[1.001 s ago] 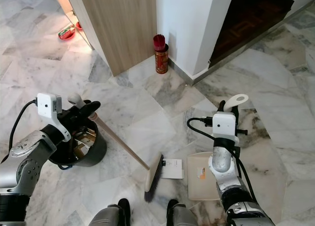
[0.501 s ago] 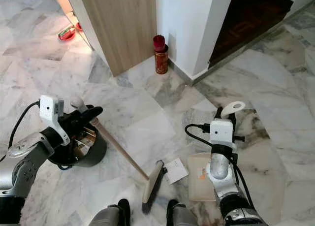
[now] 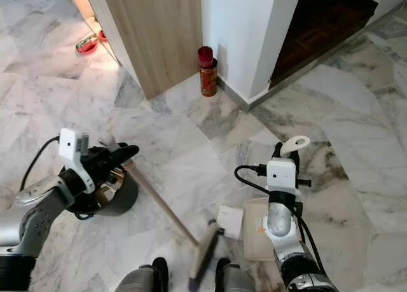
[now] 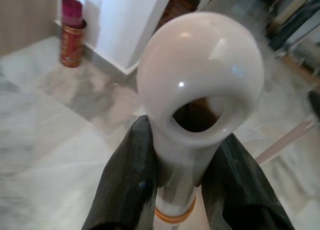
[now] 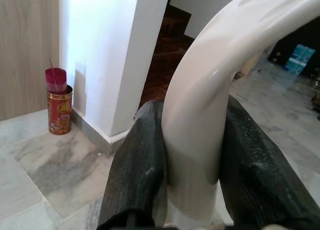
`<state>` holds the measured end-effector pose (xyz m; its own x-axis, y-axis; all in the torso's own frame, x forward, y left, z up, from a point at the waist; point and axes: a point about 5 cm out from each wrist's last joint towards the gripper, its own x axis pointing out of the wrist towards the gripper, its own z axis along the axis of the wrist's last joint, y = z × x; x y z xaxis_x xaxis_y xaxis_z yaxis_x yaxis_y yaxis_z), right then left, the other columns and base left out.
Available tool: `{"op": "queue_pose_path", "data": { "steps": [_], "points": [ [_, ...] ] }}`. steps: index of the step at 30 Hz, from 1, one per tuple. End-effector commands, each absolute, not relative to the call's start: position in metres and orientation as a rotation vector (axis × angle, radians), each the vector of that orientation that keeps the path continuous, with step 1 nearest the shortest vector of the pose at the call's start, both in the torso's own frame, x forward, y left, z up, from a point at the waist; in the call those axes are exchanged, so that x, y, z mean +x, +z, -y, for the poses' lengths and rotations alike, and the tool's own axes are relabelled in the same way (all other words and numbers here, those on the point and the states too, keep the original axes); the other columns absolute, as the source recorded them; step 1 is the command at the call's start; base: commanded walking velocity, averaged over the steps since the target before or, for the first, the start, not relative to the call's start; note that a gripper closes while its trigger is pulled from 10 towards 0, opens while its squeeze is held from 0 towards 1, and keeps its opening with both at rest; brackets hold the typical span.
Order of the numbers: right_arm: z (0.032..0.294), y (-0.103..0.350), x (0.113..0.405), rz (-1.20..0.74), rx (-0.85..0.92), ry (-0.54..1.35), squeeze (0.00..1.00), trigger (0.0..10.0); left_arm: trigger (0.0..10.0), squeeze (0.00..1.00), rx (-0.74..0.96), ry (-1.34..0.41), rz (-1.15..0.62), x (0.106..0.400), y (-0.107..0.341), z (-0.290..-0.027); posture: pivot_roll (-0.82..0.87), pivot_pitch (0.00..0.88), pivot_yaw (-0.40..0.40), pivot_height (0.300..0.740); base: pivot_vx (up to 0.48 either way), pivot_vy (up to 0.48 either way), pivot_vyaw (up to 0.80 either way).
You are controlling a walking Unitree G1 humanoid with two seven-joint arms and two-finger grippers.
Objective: Sweep floor
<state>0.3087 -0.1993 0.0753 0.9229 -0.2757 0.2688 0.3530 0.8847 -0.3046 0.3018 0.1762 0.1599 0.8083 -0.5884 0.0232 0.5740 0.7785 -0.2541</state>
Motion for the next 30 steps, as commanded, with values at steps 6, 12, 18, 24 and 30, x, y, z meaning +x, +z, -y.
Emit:
{"op": "queue_pose_path", "data": {
  "steps": [6, 12, 18, 24, 30],
  "points": [
    [0.197, 0.043, 0.293, 0.052, -0.37, -0.296, 0.0, 10.0, 10.0, 0.0, -0.377, -0.641, 0.047, 0.301, 0.183, -0.183, 0.2, 0.313, 0.073, 0.74, 0.0, 0.0, 0.0],
    [0.196, 0.041, 0.293, 0.043, -0.369, -0.295, 0.0, 10.0, 10.0, 0.0, -0.305, -0.568, 0.1, 0.299, 0.199, -0.203, 0.2, 0.311, 0.075, 0.74, 0.0, 0.0, 0.0],
    [0.197, 0.042, 0.294, 0.041, -0.368, -0.296, 0.0, 10.0, 10.0, 0.0, -0.236, -0.498, 0.132, 0.3, 0.208, -0.217, 0.2, 0.31, 0.076, 0.74, 0.0, 0.0, 0.0],
    [0.197, 0.042, 0.294, 0.043, -0.366, -0.298, 0.0, 10.0, 10.0, 0.0, -0.161, -0.494, 0.112, 0.302, 0.199, -0.208, 0.2, 0.304, 0.075, 0.74, 0.0, 0.0, 0.0],
    [0.197, 0.042, 0.294, 0.043, -0.363, -0.295, 0.0, 10.0, 10.0, 0.0, -0.168, -0.518, 0.06, 0.302, 0.177, -0.189, 0.19, 0.306, 0.076, 0.74, 0.0, 0.0, 0.0]
  ]
}}
